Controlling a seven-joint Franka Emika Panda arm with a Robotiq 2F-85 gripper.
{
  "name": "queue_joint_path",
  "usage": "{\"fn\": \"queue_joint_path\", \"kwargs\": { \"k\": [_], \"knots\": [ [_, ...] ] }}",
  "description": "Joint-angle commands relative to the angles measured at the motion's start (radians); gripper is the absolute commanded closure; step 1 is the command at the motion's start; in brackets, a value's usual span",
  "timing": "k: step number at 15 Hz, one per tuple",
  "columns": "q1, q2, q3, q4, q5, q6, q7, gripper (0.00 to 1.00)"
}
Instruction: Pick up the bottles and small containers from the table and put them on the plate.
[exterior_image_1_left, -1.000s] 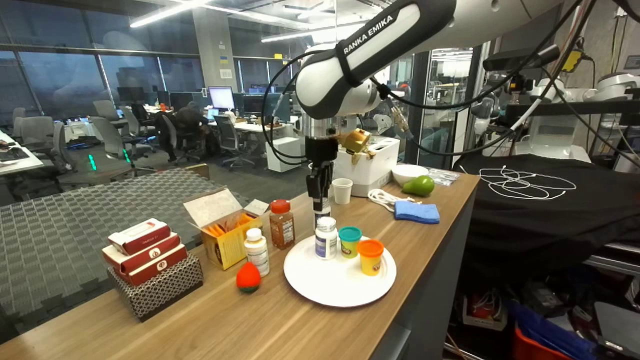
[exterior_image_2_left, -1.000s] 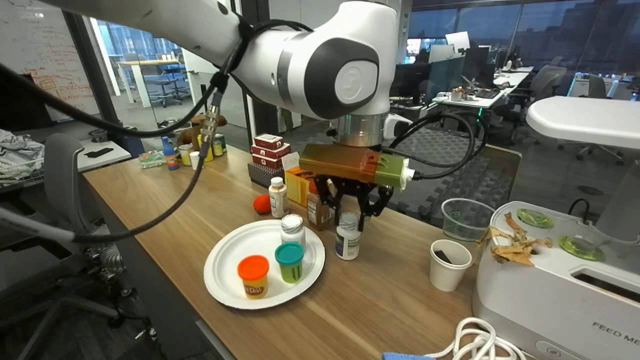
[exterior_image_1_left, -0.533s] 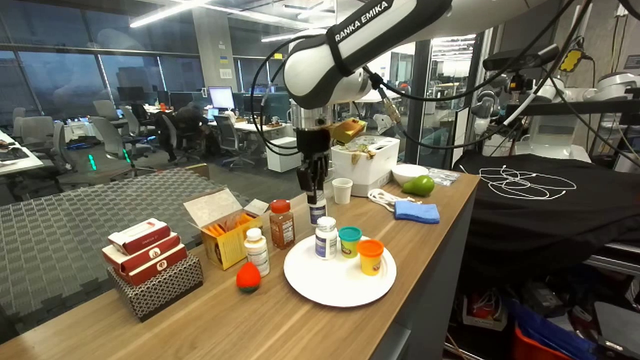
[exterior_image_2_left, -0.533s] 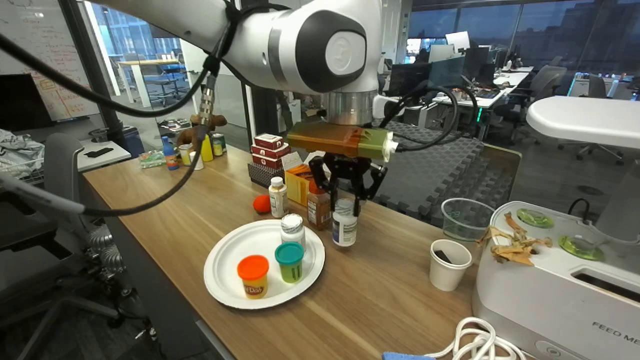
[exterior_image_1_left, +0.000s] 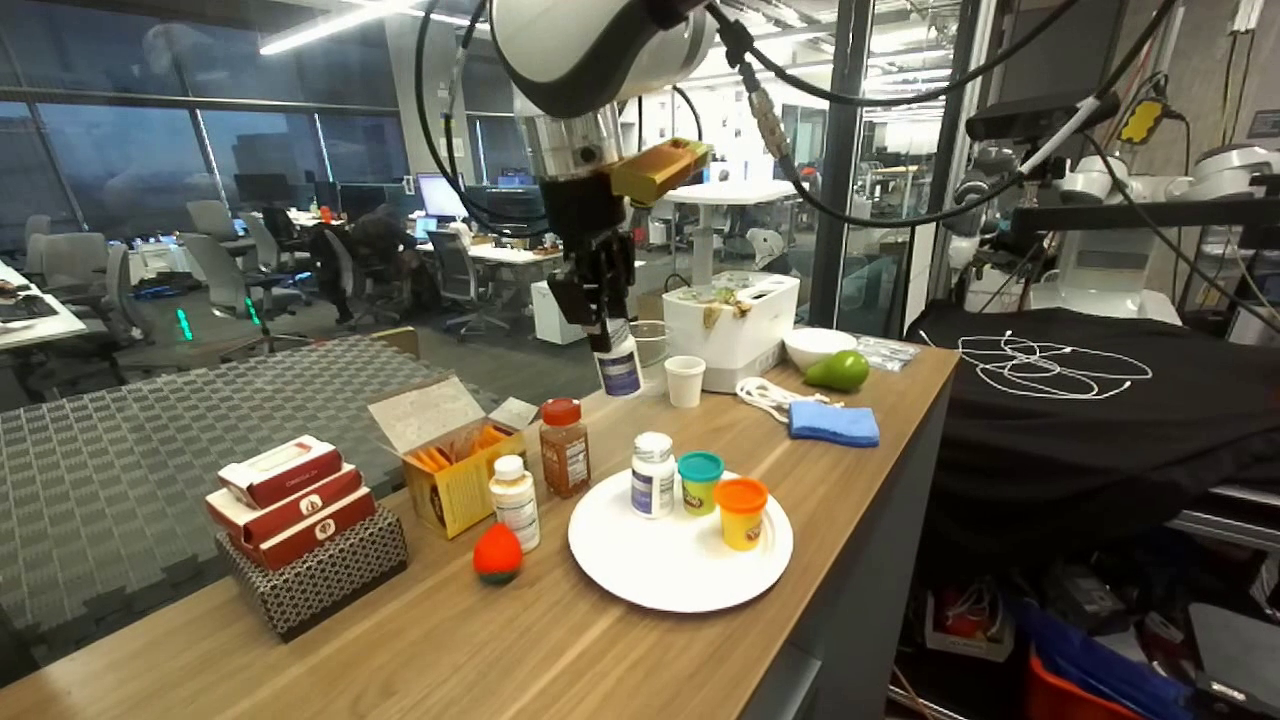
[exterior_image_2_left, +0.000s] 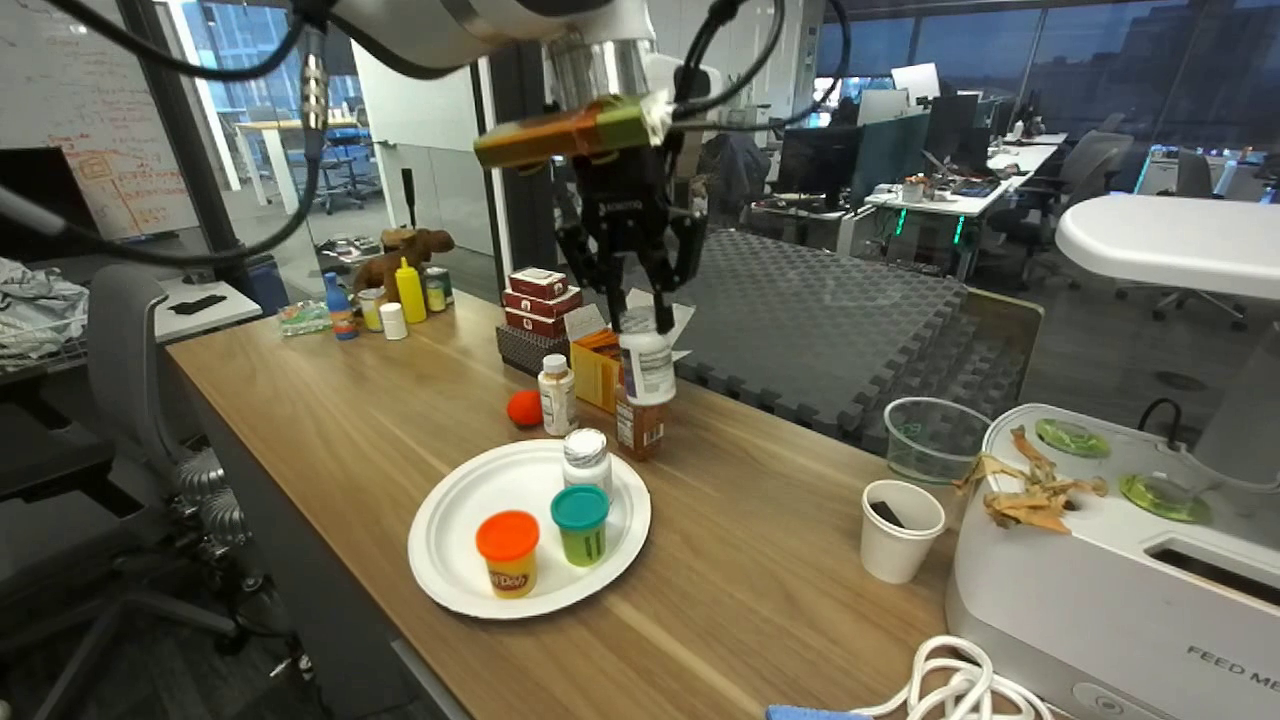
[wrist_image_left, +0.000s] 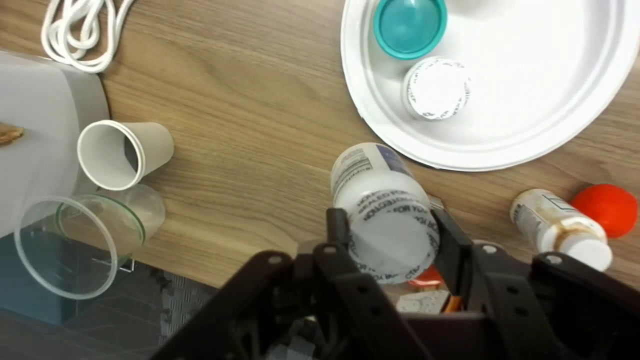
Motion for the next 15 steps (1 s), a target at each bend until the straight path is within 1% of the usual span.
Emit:
{"fn": "queue_joint_path", "kwargs": {
  "k": [1, 4, 7, 9, 11, 15],
  "knots": [
    [0.064, -0.080, 0.003, -0.057, -0.047, -0.023, 0.059, 0.74],
    [0.106, -0.111, 0.018, -0.108, -0.060, -0.011, 0.090, 0.75],
    [0.127, -0.144, 0.042, -0.200, -0.051, 0.024, 0.101, 0.75],
    [0.132, -0.163, 0.060, -0.269, -0.046, 0.063, 0.097, 0.75],
    [0.132, -0.178, 0.066, -0.338, -0.054, 0.126, 0.102, 0.75],
    [0.130, -0.199, 0.047, -0.455, -0.083, 0.241, 0.149, 0.75]
  ]
}}
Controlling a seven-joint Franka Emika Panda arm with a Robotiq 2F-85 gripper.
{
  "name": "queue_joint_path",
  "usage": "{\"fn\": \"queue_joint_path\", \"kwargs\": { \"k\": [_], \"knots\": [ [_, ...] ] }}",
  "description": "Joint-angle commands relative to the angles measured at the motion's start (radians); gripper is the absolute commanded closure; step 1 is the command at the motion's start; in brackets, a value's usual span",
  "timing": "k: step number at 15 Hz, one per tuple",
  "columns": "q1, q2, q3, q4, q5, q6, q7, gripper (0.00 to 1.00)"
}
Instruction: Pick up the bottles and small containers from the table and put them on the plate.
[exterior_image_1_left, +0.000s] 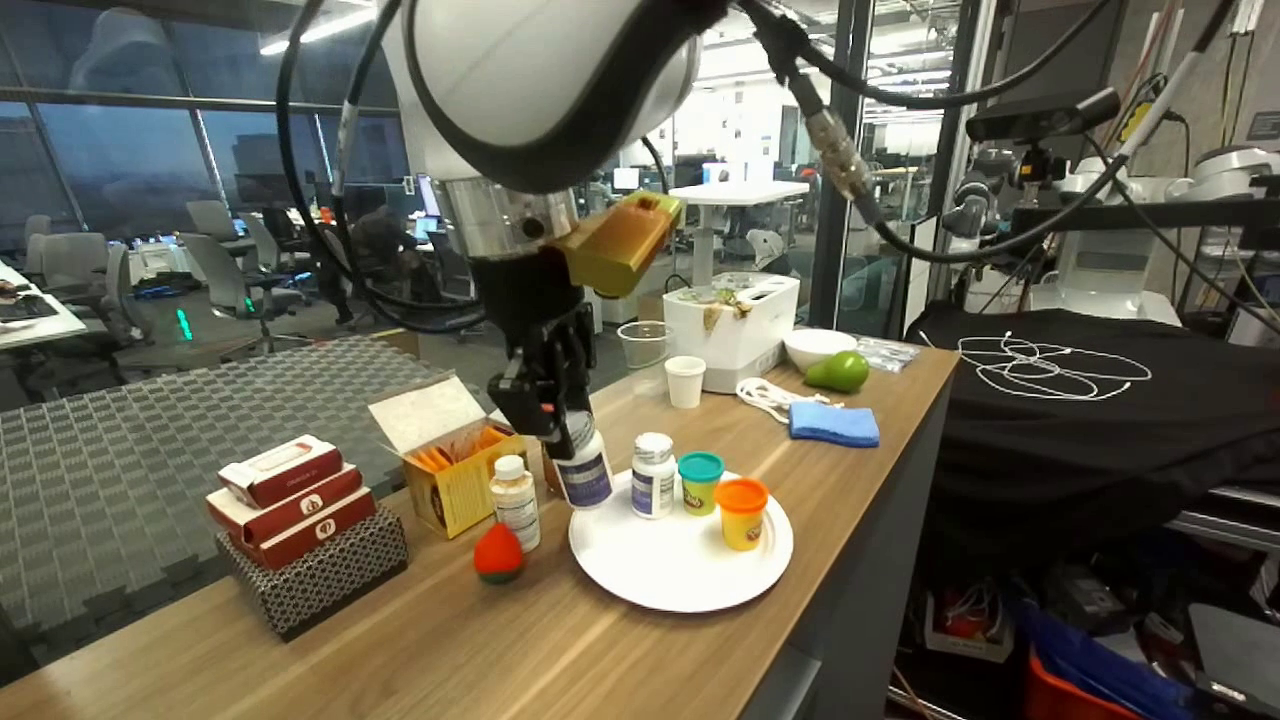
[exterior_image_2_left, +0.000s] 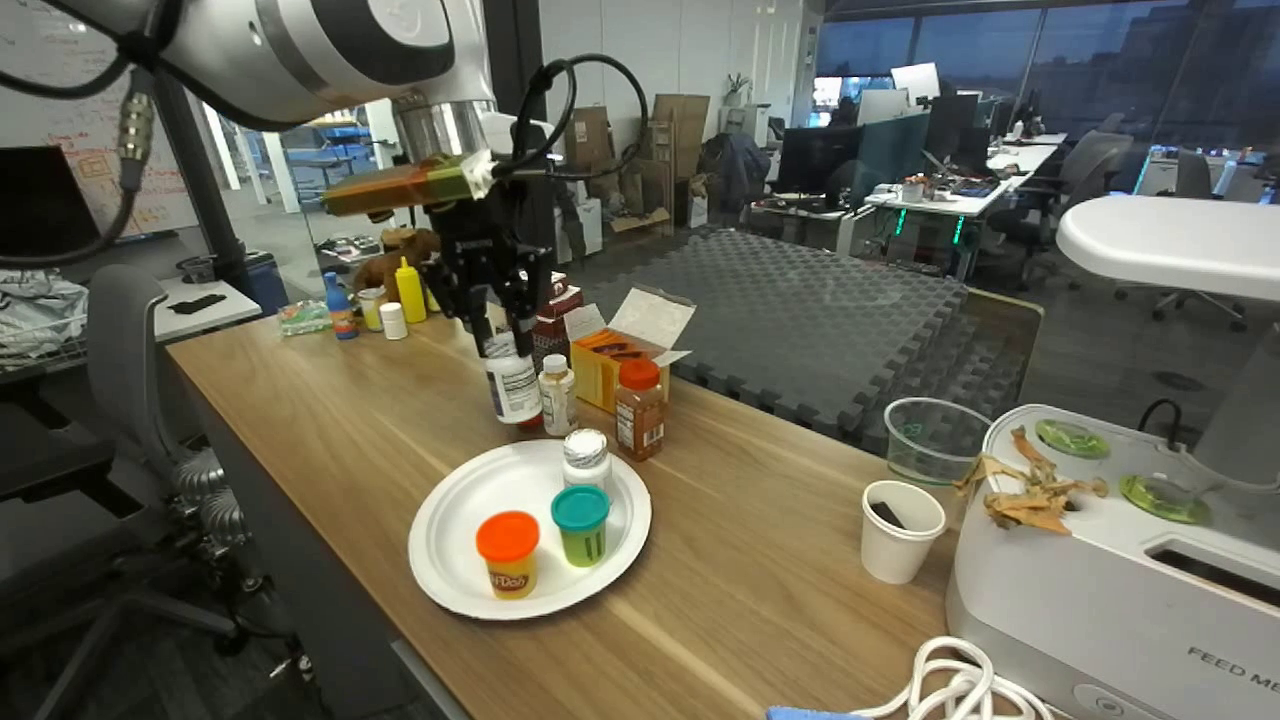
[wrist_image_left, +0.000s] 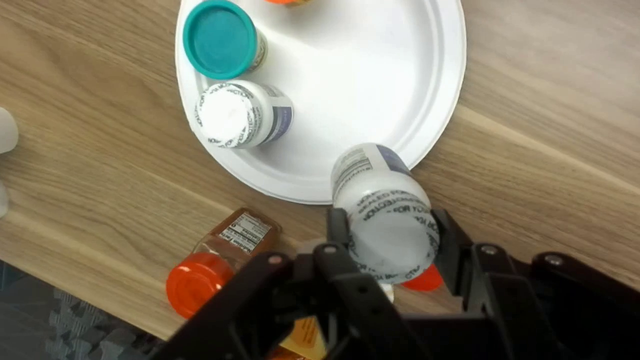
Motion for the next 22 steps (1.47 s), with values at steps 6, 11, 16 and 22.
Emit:
{"fn": "queue_joint_path", "kwargs": {
  "k": [6, 11, 16, 22],
  "knots": [
    [-0.038, -0.102, -0.015, -0.255, -0.010, 0.155, 0.073, 0.75],
    [-0.064, -0.136, -0.033, -0.370, -0.020, 0.314, 0.113, 0.75],
    [-0.068, -0.148, -0.056, -0.435, -0.026, 0.409, 0.137, 0.77],
    [-0.071, -0.202, -0.058, -0.513, -0.021, 0.461, 0.143, 0.77]
  ]
}}
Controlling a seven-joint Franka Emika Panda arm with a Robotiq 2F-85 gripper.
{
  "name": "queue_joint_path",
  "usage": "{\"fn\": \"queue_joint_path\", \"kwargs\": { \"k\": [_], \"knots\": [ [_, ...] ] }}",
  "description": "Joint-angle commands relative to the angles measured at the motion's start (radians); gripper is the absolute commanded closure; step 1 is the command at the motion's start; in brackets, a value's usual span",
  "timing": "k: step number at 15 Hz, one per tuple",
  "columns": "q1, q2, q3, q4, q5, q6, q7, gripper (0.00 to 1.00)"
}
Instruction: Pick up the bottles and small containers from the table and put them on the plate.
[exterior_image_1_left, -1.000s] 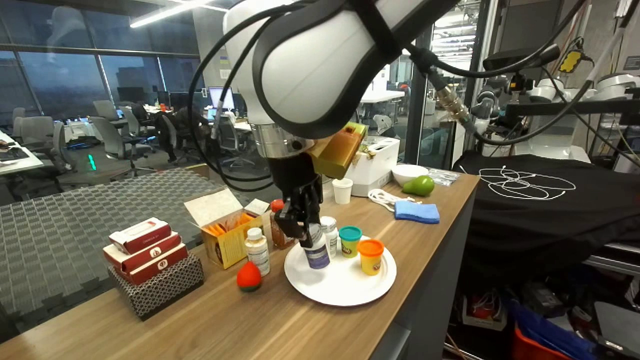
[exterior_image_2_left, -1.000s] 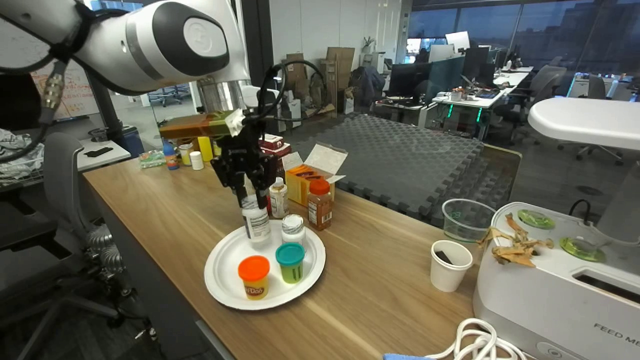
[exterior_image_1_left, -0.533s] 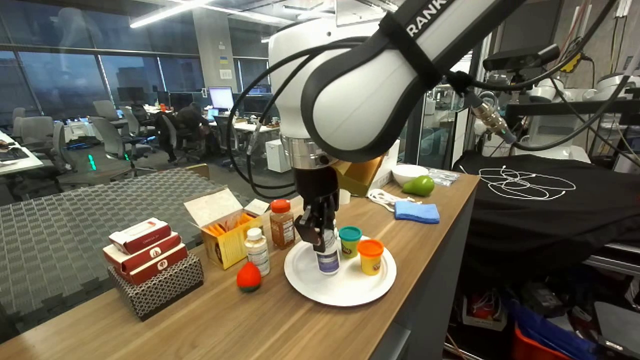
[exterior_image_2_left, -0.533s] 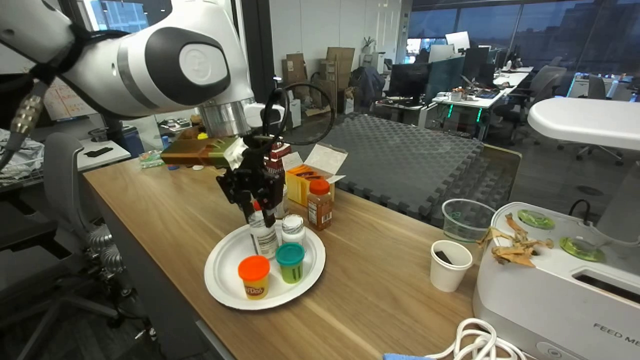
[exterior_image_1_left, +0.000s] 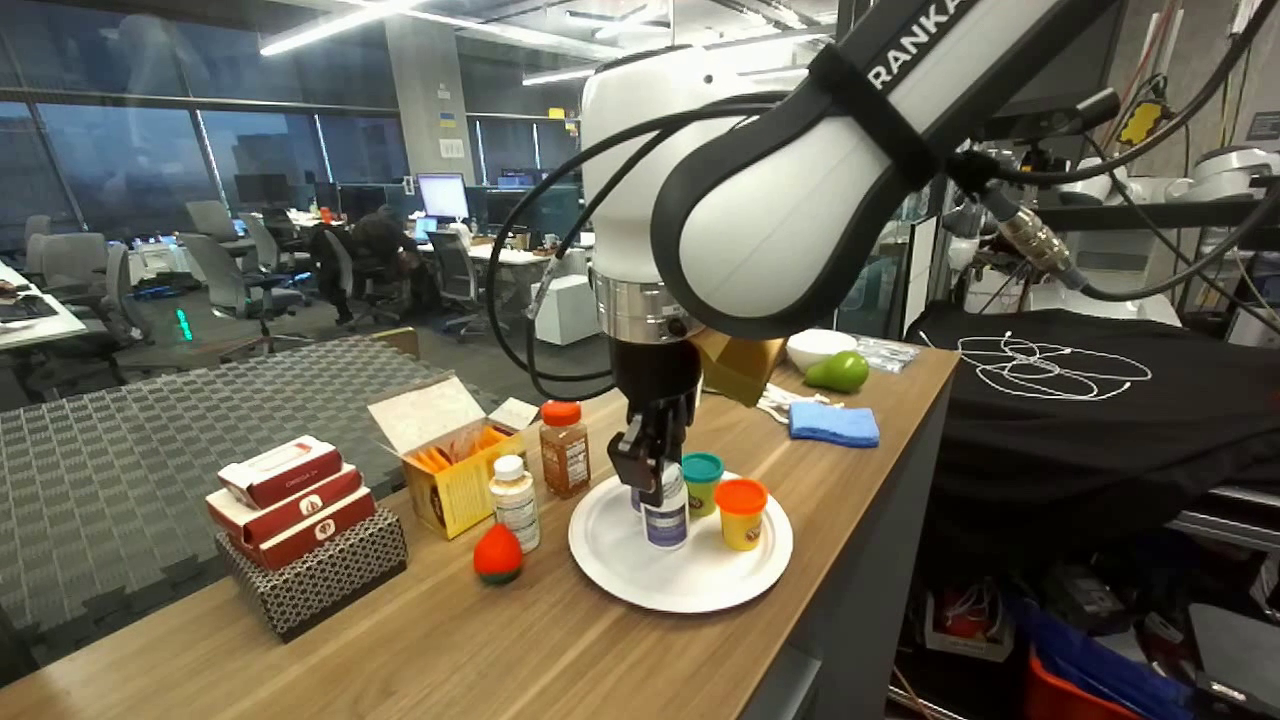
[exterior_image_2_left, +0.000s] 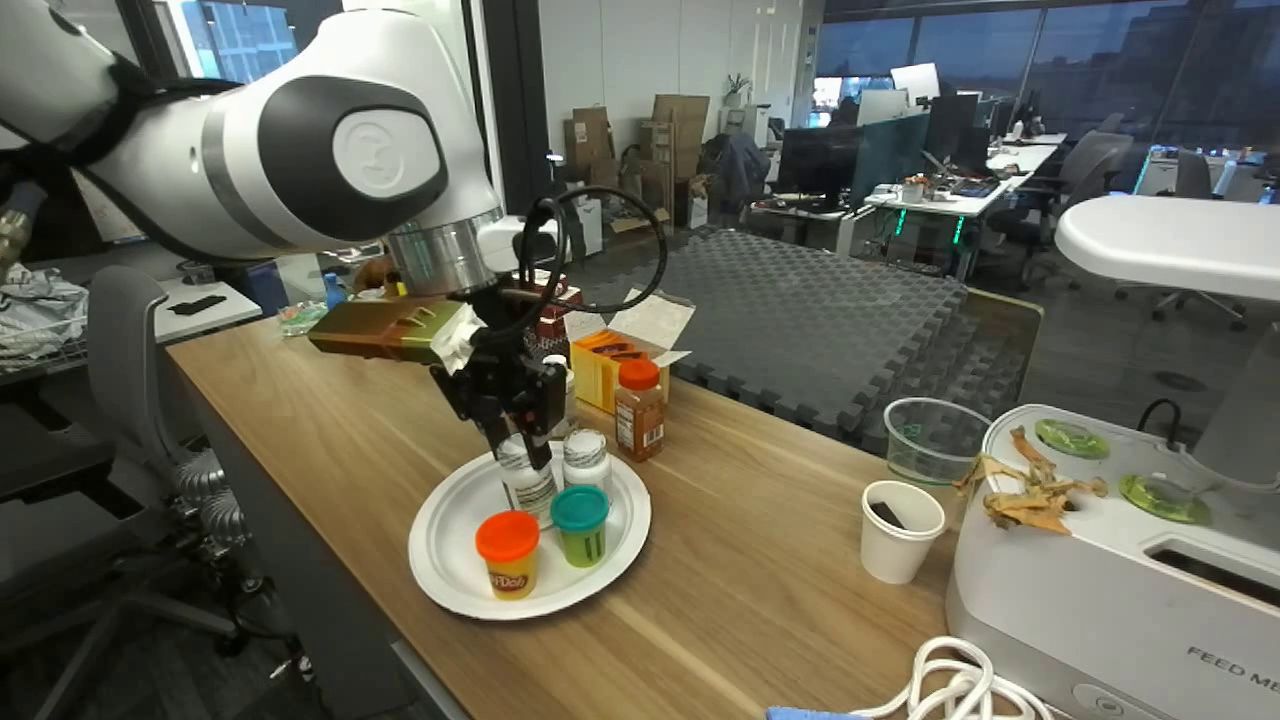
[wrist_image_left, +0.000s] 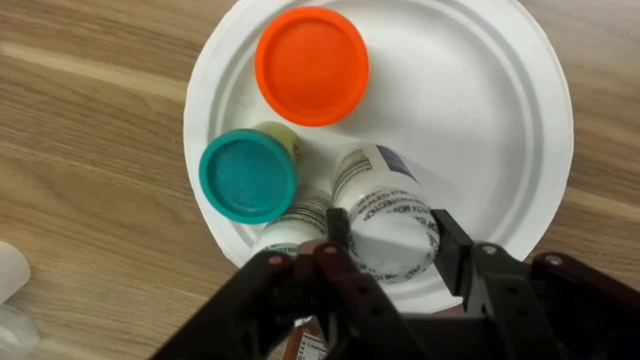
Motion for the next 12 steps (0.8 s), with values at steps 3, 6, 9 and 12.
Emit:
{"fn": "queue_joint_path", "kwargs": {
  "k": [3, 6, 9, 12],
  "knots": [
    [0.000, -0.093, -0.012, -0.116, -0.020, 0.060, 0.049, 0.76],
    [0.000, -0.107, -0.031, -0.141, -0.030, 0.067, 0.092, 0.76],
    [-0.010, -0.103, -0.040, -0.147, -0.024, 0.082, 0.091, 0.76],
    [-0.018, -0.094, -0.042, -0.141, -0.018, 0.100, 0.077, 0.76]
  ]
}}
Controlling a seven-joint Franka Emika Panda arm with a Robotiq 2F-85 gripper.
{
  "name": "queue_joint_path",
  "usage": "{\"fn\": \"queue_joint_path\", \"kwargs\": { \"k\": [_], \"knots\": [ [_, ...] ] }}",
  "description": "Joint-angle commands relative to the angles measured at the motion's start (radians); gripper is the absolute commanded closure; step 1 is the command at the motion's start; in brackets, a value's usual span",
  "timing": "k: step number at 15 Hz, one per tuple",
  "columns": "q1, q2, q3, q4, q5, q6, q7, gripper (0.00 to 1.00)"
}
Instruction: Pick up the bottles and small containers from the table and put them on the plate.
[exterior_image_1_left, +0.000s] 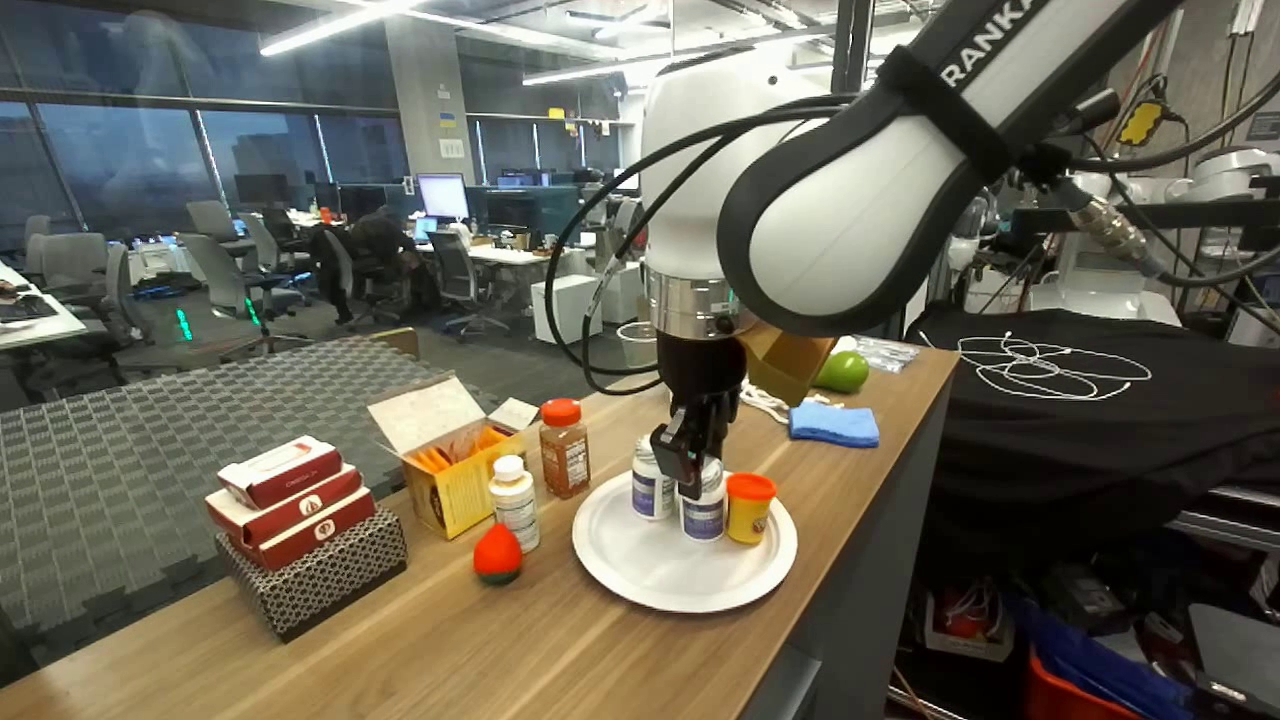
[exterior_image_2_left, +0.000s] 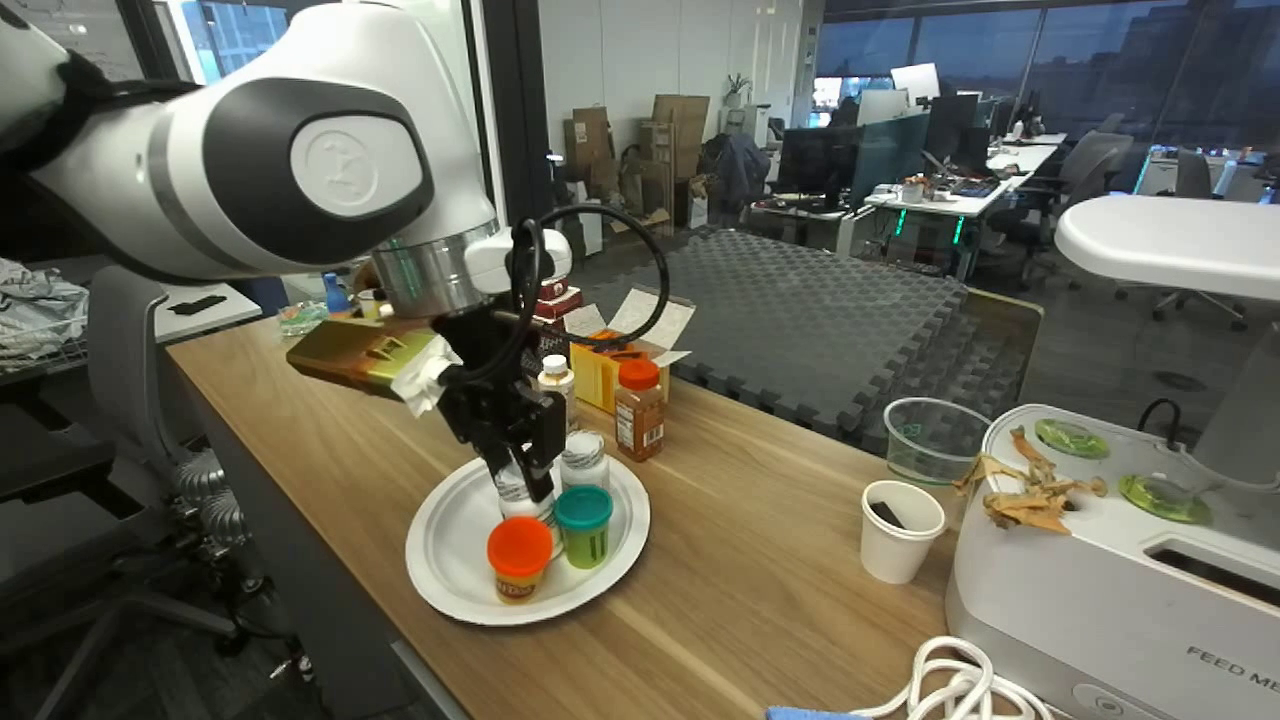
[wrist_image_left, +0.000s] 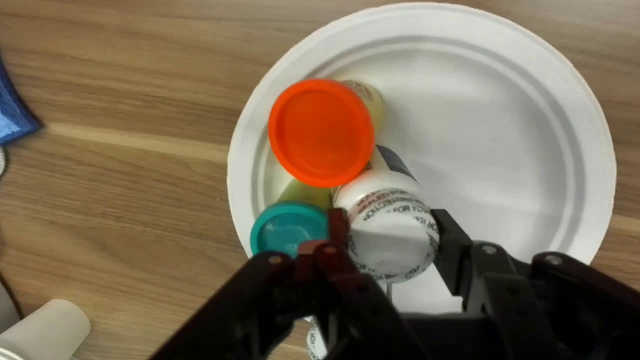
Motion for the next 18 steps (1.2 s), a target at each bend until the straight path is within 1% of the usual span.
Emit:
{"fn": "queue_joint_path", "kwargs": {
  "k": [1, 6, 14, 15, 16, 17, 18],
  "knots": [
    [-0.012, -0.024, 0.003, -0.023, -0.014, 0.049, 0.006, 0.76],
    [-0.014, -0.017, 0.019, -0.015, -0.001, 0.080, -0.022, 0.76],
    [-0.010, -0.020, 0.028, -0.028, -0.001, 0.079, -0.018, 0.76],
    [-0.011, -0.021, 0.026, -0.028, -0.002, 0.076, -0.017, 0.74],
    [-0.010, -0.021, 0.024, -0.028, -0.006, 0.072, -0.015, 0.44],
    [-0.009, -0.020, 0.022, -0.028, -0.007, 0.069, -0.013, 0.40],
    [-0.009, -0.020, 0.021, -0.028, -0.007, 0.068, -0.011, 0.26]
  ]
}}
